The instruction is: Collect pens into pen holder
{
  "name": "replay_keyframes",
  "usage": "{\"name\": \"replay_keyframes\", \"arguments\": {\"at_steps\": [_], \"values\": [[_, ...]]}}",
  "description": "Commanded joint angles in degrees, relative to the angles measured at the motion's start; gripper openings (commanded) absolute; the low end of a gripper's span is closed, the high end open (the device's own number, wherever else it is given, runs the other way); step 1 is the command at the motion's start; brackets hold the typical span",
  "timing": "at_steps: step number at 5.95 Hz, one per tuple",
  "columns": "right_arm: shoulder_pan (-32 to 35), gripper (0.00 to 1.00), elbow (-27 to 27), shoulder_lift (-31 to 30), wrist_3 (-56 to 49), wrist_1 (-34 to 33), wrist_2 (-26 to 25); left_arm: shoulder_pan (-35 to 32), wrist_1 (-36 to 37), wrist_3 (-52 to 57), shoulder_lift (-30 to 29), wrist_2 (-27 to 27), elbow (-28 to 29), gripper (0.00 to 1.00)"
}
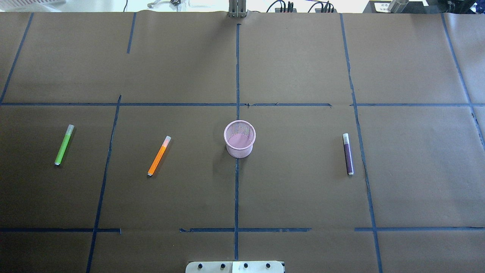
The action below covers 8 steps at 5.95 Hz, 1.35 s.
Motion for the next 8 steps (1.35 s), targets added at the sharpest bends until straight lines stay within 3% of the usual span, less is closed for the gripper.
{"name": "replay_keyframes", "arguments": {"at_steps": [1,8], "values": [[0.0,1.0,0.1,-0.1,-0.2,0.1,0.2,0.0,-0.1,0.1,0.6,0.2,-0.4,1.0],[-0.1,1.0,0.1,-0.1,-0.2,0.1,0.5,0.0,-0.4,-1.9,1.6,-0.7,-1.6,1.0]]}}
